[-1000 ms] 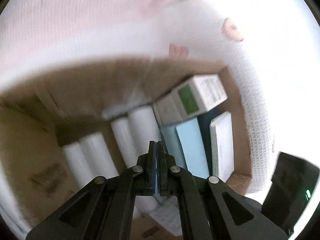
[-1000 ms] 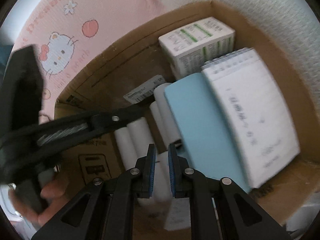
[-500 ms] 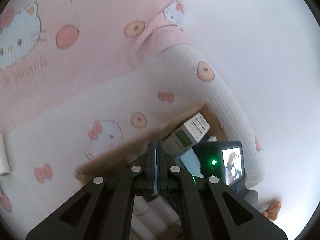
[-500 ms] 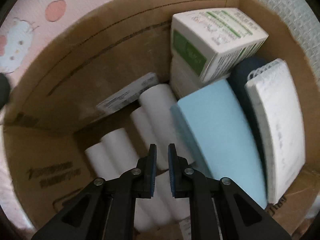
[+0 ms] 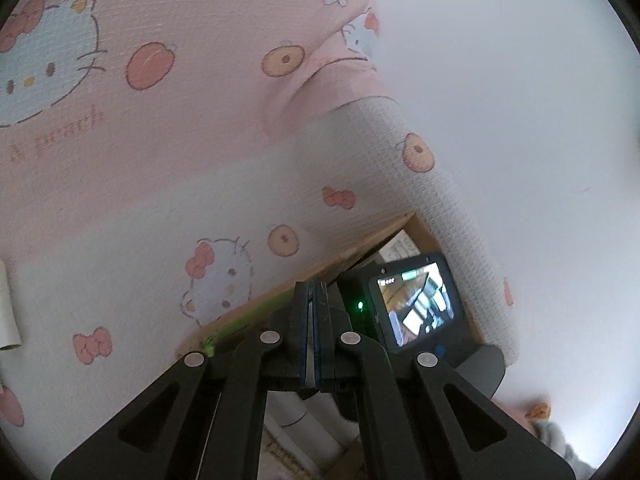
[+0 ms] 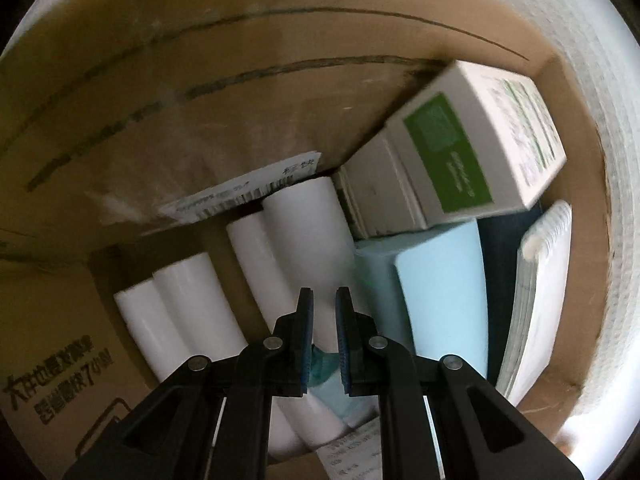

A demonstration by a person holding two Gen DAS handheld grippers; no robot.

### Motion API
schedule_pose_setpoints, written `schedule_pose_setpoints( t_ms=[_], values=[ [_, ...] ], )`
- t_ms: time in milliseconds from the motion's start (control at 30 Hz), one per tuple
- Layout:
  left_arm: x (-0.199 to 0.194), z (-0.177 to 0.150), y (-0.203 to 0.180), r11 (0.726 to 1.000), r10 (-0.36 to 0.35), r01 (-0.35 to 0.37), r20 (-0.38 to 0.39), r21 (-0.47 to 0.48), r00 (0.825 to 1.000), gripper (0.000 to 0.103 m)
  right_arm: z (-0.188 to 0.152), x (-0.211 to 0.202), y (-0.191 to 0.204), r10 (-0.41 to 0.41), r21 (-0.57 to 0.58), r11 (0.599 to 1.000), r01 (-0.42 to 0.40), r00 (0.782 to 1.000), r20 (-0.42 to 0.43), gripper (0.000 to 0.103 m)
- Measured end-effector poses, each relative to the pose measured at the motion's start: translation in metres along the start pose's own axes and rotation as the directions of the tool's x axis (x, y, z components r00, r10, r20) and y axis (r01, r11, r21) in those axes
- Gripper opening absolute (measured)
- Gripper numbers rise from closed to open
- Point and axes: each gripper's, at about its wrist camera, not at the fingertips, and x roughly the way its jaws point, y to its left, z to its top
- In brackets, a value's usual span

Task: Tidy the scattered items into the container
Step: 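Withdraw both grippers up out of the box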

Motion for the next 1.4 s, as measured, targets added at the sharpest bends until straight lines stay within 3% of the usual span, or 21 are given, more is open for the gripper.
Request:
schedule_pose_setpoints(
  t_ms=[367, 433, 500, 533, 633, 767, 833, 933, 1100, 1200, 1400],
  values=[
    [-0.017, -0.003, 0.004, 0.999, -0.004, 0.004, 0.0, -0.045, 1.0, 0.0, 0.007, -0.001, 0.006, -0.023, -0.009, 1.0, 0.023, 1.0, 0.016, 0.009],
    [-0.018, -0.004, 0.0, 1.0, 0.006, -0.006, -0.002, -0.031, 1.0, 0.0, 0.004, -0.008, 0.0, 0.038, 0.016, 0.999, -0.039, 0.999, 0.022, 0.009],
    [-0.019, -0.005, -0.004, 1.0, 0.012, -0.012, -0.003, -0.014, 1.0, 0.0, -0.001, -0.014, -0.011, 0.188, 0.069, 0.98, -0.189, 0.982, 0.019, 0.009],
    [-0.019, -0.006, -0.006, 1.0, 0.014, -0.014, -0.005, -0.008, 1.0, 0.0, -0.004, -0.017, -0.014, 0.219, 0.077, 0.972, -0.221, 0.975, 0.028, 0.009],
    [-0.016, -0.007, -0.011, 1.0, 0.027, -0.027, -0.017, -0.001, 0.999, 0.0, -0.015, -0.032, -0.018, 0.207, 0.057, 0.976, -0.211, 0.975, 0.076, 0.009],
    [-0.015, -0.01, -0.017, 1.0, 0.015, -0.015, -0.033, -0.017, 0.999, 0.0, -0.025, -0.034, -0.023, 0.294, 0.063, 0.952, -0.298, 0.953, 0.067, 0.009],
    [-0.017, -0.013, -0.022, 1.0, 0.03, -0.03, -0.032, -0.007, 0.999, 0.0, -0.029, -0.035, -0.027, 0.295, 0.076, 0.951, -0.3, 0.953, 0.069, 0.009],
    [-0.017, -0.016, -0.029, 0.998, 0.066, -0.066, -0.035, 0.014, 0.997, 0.0, -0.039, -0.053, -0.029, 0.346, 0.054, 0.934, -0.353, 0.932, 0.111, 0.009],
    [-0.021, -0.023, -0.04, 0.996, 0.094, -0.094, -0.026, 0.012, 0.995, 0.0, -0.056, -0.091, -0.035, 0.312, -0.009, 0.948, -0.317, 0.926, 0.214, 0.009],
    [-0.024, -0.029, -0.049, 0.994, 0.109, -0.109, -0.025, 0.027, 0.994, 0.005, -0.07, -0.109, -0.04, 0.325, -0.027, 0.944, -0.33, 0.909, 0.259, 0.009],
    [-0.032, -0.047, -0.068, 0.987, 0.144, -0.142, -0.016, 0.078, 0.989, 0.027, -0.108, -0.12, -0.049, 0.288, -0.047, 0.956, -0.29, 0.894, 0.342, 0.009]
  ],
)
